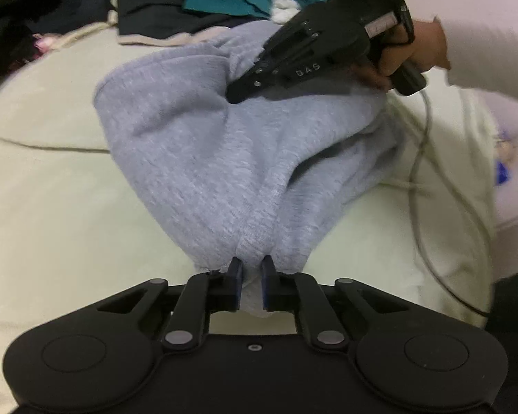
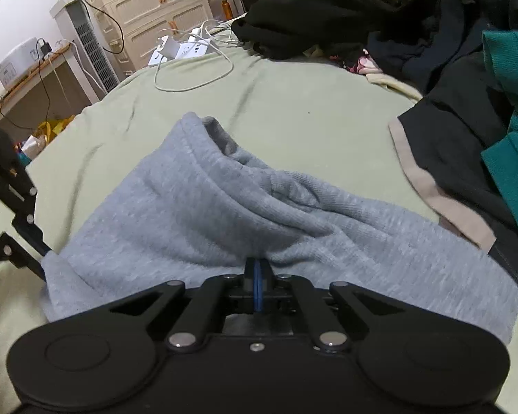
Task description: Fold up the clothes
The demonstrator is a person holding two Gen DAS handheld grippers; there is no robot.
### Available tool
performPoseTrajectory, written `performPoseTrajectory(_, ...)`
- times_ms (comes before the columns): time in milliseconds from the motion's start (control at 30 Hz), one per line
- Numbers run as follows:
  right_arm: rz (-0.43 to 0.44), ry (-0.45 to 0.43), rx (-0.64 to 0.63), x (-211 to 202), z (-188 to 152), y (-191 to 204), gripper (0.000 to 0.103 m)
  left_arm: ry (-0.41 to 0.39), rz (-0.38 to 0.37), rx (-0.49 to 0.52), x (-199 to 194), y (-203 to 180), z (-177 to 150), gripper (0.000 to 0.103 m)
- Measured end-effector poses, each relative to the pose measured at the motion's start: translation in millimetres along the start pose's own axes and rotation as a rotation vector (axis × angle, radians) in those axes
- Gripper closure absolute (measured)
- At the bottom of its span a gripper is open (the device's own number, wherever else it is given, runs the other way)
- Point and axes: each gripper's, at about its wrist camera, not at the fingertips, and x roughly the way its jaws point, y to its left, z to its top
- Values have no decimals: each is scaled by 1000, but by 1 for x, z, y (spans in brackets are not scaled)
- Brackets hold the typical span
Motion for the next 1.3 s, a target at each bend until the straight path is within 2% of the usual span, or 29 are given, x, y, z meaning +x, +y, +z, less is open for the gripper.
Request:
performPoseTrajectory(67, 0, -5, -1, 0, -1, -2, 103, -39, 15, -66, -4, -5, -3, 96)
performPoseTrajectory(133, 0, -11, -2, 1, -1, -4, 103, -48, 45, -63, -5, -12, -6, 96)
performPoseTrajectory(167, 2, -13, -4, -1, -2, -3, 103, -52, 58, -93, -4, -13, -9, 96)
performPoseTrajectory(267, 27, -13, -28, -18, -8, 12, 103, -51, 91, -121, -1, -21, -14, 96)
performPoseTrajectory(400, 60, -14, -59, -41, -17, 33, 97, -65, 118, -135, -2, -19, -20, 96)
performPoseTrajectory(567, 98, -11, -96, -68, -29, 60, 97, -85, 157, -185, -3, -18, -23, 96)
performPoseTrajectory(700, 50, 50, -73, -54, -61, 66, 97, -118, 183, -256, -2, -14, -34, 96)
performPoseTrajectory(767, 33, 30, -43, -56, -65, 65, 98, -116, 192, -256, 7, -19, -39, 96)
performPoseTrajectory(800, 25, 21, -29, -57, -66, 65, 98, -101, 187, -246, 11, -22, -39, 101)
performPoseTrajectory(867, 8, 1, 1, -58, -70, 65, 98, -74, 141, -238, 19, -27, -36, 103)
performPoseTrajectory(967, -20, -28, 46, -62, -75, 64, 97, -103, 148, -206, 14, -36, -34, 100)
performPoseTrajectory(1100, -94, -77, 119, -75, -82, 62, 95, -149, 129, -263, -8, -23, -31, 98)
performPoseTrajectory(1167, -131, -102, 156, -82, -85, 60, 92, -183, 147, -264, -23, -19, -24, 94)
performPoseTrajectory(1200, -149, -114, 174, -86, -87, 60, 91, -200, 142, -269, -28, -19, -22, 89)
performPoseTrajectory(1233, -168, -126, 192, -89, -89, 59, 91, -222, 140, -282, -33, -17, -18, 76)
performPoseTrajectory(1300, -204, -151, 229, -96, -92, 58, 91, -284, 145, -323, -44, -10, -6, 57)
